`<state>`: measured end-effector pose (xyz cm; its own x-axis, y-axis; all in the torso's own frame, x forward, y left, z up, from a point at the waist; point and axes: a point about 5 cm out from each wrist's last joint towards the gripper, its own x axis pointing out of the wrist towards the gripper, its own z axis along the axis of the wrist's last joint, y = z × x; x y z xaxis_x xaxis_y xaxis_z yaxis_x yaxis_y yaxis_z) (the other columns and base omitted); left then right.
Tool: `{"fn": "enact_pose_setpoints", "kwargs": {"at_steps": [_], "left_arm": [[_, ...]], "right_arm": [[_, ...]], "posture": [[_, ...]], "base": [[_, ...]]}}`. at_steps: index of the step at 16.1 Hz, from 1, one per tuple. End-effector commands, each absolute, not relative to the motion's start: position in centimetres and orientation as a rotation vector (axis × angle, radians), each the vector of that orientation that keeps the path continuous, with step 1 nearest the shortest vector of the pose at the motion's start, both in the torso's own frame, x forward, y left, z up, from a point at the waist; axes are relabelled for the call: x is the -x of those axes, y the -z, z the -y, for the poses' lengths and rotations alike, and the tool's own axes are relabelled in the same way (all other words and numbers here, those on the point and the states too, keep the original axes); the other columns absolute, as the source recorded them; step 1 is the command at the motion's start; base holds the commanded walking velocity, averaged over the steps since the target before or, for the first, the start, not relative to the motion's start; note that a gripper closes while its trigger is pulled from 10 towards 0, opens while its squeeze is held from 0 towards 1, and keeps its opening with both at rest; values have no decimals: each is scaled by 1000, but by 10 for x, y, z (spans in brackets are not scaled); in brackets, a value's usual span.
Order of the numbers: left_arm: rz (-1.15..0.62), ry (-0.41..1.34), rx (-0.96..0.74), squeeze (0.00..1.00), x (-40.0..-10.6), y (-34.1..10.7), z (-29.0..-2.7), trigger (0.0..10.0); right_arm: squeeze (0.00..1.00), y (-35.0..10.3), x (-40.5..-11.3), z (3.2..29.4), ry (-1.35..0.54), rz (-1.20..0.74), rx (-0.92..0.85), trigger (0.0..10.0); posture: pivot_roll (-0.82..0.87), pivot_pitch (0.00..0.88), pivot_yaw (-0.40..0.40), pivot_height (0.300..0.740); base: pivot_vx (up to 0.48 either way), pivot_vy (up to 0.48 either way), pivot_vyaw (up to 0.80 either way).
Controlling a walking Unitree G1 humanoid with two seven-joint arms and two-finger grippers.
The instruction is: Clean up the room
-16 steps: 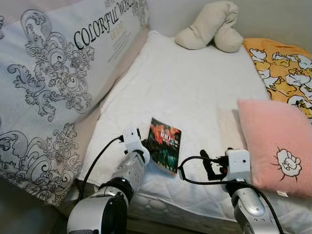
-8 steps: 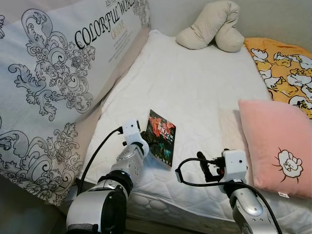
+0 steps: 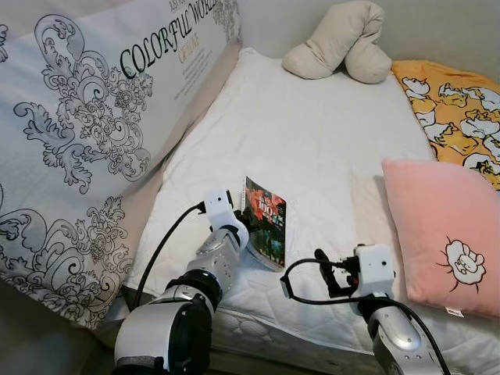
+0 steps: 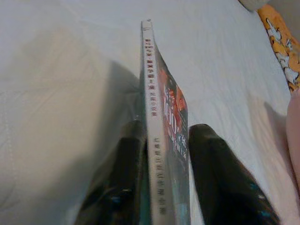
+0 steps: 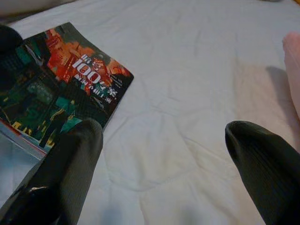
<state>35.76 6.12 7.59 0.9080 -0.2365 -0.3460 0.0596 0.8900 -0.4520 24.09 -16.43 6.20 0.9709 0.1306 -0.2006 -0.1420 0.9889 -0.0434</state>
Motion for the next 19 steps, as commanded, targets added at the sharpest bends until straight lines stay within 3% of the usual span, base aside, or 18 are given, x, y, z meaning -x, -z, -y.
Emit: {"fn": "enact_pose_setpoints", "kwargs": {"at_steps": [1, 4, 7, 9, 10, 11, 13, 15, 17, 19], "left_arm": [[-391, 194, 361, 1000, -360, -81, -56, 10000], [-395, 188, 273, 1000, -360, -78, -64, 10000], [-344, 141, 1, 1000, -363, -78, -88, 10000], [-304, 161, -93, 1000, -368, -86, -91, 10000], [-250, 188, -129, 557, -373, -96, -90, 10000], [-213, 208, -126, 0, -374, -101, -90, 10000], [-142, 259, -75, 0, -373, -106, -91, 10000], [-3, 285, -16, 0, -365, -109, -104, 10000], [-27, 279, 127, 0, -355, -98, -111, 10000], [-7, 351, 106, 0, -349, -94, -99, 10000]], "right_arm": [[0, -64, -240, 165, -146, -200, 74, 10000], [0, -62, -241, 165, -151, -207, 77, 10000], [0, -63, -243, 164, -157, -204, 75, 10000], [0, -63, -242, 165, -165, -206, 83, 10000], [0, -63, -242, 167, -165, -206, 88, 10000], [0, -63, -243, 168, -154, -198, 89, 10000], [0, -68, -249, 175, -76, -141, 92, 10000], [0, -75, -254, 199, 129, -76, 62, 10000], [0, -69, -253, 209, 181, -99, 30, 10000], [0, -65, -252, 210, 193, -111, 20, 10000]], "posture": [[-65, 39, -19, 740], [-50, 33, -20, 740], [-49, 31, -29, 740], [-48, 29, -39, 740], [-40, 16, -38, 740], [-33, 4, -32, 740], [-11, 0, -13, 740], [20, 0, 7, 740], [51, 0, 13, 740], [63, 0, 0, 740]], "base": [[0, 0, 0], [0, 0, 0], [0, 0, 0], [0, 0, 0], [0, 0, 0], [0, 0, 0], [0, 0, 0], [0, 0, 0], [0, -428, 0], [278, -386, 0]]}}
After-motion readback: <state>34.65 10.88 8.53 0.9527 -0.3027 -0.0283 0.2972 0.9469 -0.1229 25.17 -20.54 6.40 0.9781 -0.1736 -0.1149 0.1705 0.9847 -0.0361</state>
